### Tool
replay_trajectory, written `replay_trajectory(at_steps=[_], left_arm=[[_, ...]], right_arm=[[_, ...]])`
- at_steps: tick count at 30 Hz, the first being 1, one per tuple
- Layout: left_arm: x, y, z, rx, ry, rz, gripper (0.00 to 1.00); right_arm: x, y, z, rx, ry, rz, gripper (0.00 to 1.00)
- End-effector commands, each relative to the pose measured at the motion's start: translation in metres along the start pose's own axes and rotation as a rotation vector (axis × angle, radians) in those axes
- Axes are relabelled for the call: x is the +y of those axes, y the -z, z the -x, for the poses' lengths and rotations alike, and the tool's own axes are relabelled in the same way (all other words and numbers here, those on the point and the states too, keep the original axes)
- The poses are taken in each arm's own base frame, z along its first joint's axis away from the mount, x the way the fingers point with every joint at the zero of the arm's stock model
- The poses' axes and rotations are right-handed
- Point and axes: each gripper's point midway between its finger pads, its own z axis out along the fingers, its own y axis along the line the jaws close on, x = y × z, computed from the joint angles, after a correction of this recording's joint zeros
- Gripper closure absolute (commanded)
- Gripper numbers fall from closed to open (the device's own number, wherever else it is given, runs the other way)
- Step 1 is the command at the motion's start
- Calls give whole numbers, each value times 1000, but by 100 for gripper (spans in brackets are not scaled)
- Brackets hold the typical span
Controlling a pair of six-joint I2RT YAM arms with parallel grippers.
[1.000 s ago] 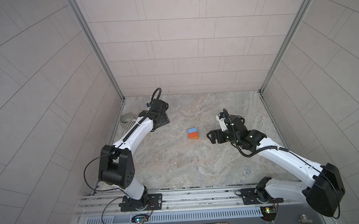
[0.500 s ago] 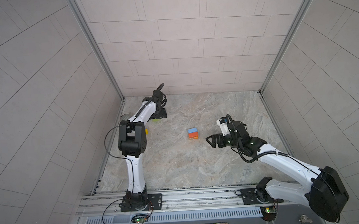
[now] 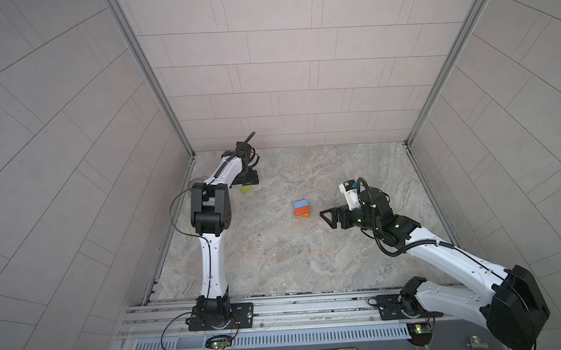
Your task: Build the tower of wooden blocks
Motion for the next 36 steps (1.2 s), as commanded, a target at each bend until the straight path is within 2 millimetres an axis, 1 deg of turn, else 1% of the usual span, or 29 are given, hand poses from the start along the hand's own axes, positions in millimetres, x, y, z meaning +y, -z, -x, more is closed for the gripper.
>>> replay_trajectory(at_steps=[1, 3, 5, 8, 9, 14, 17, 18, 21, 22, 25, 27, 29, 31, 33, 36], left_arm=[[-3, -3, 3, 7, -16, -21, 1], [-4, -4, 3, 10, -8, -27, 1], [-10, -6, 3, 15, -9, -54, 1], [-15, -8, 1, 23, 10, -82, 3], [-18, -7, 1, 24, 14, -94, 6], [-30, -2, -3, 19, 22, -145, 26], [-34, 3, -6, 7, 13, -153, 45], [-36, 5, -7, 3, 8, -152, 50], [-37, 4, -13, 11, -4, -134, 54], [-37, 2, -16, 16, -11, -120, 55], [-31, -1, -21, 30, -33, -43, 67], [-25, 0, -23, 26, -41, 16, 75], [-23, 3, -25, 18, -55, 65, 80], [-17, 9, -25, 3, -79, 141, 83], [-11, 20, -24, -22, -119, 251, 85], [-11, 32, -23, -44, -178, 356, 87]], right_arm=[[1, 0, 0, -10, -12, 13, 0], [2, -2, -1, -6, -12, 18, 0], [1, -3, -2, -1, -13, 19, 1], [0, -5, -3, 4, -16, 17, 1], [0, -5, -3, 4, -15, 16, 0], [-1, -7, -5, 11, -16, 12, 1], [-1, -8, -5, 15, -17, 15, 1], [-1, -8, -5, 16, -18, 16, 1], [0, -7, -4, 13, -17, 17, 1], [0, -7, -4, 13, -18, 19, 1], [1, -6, -5, 13, -19, 21, 1], [1, -6, -4, 12, -19, 22, 2], [1, -6, -4, 11, -21, 22, 2], [1, -6, -5, 12, -20, 22, 2], [1, -6, -4, 10, -20, 24, 2], [1, -6, -5, 12, -21, 26, 2]])
